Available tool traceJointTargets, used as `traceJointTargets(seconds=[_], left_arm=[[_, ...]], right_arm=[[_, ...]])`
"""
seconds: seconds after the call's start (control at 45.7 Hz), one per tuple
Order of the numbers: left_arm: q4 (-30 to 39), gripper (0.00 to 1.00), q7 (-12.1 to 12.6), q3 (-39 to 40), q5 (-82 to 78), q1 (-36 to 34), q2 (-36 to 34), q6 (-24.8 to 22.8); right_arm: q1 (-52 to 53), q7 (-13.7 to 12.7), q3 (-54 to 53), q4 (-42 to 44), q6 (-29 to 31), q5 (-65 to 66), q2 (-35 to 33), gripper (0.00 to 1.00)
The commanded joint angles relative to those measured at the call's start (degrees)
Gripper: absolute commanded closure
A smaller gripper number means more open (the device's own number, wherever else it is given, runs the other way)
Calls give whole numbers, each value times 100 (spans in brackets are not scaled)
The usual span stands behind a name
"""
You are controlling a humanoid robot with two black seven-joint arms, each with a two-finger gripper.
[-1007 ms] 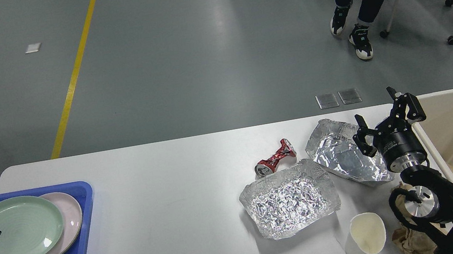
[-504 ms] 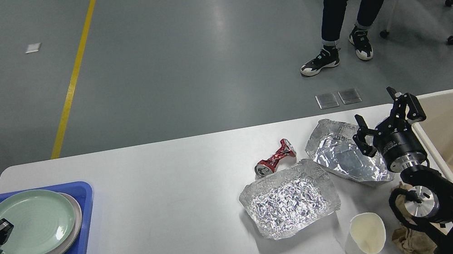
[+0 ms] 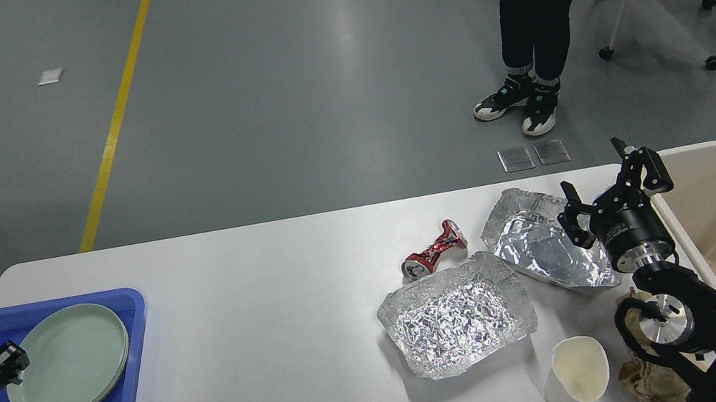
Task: Tidy desktop
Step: 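Release the green plate and raise the left gripper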
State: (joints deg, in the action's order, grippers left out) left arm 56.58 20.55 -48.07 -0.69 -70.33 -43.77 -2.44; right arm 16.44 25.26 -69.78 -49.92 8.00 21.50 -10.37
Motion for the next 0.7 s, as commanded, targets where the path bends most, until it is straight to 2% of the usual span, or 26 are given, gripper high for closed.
traceJointTargets(seconds=[0.0, 0.088, 0.197, 0.328, 0.46, 0.547, 0.679], left_arm=[[11, 5, 19, -1, -2, -15, -17, -55], [28, 5, 10, 8, -2, -33, -44, -230], [55, 4, 19, 96, -2, -33, -114, -687], [55, 4, 19, 376, -2, -59, -527, -1214], [55, 4, 10, 1702, 7, -42, -878, -1610], [55, 4, 10, 2678, 60, 19, -1098, -1655], [46, 4, -7, 3882, 86, 318, -1072, -1646]], right_arm=[[0, -3, 0, 0, 0, 3, 0, 0], [0, -3, 0, 0, 0, 3, 0, 0], [0, 6, 0, 0, 0, 3, 0, 0], [0, -3, 0, 0, 0, -6, 0, 0], [0, 6, 0, 0, 0, -6, 0, 0], [0, 6, 0, 0, 0, 3, 0, 0], [0, -3, 0, 0, 0, 3, 0, 0]])
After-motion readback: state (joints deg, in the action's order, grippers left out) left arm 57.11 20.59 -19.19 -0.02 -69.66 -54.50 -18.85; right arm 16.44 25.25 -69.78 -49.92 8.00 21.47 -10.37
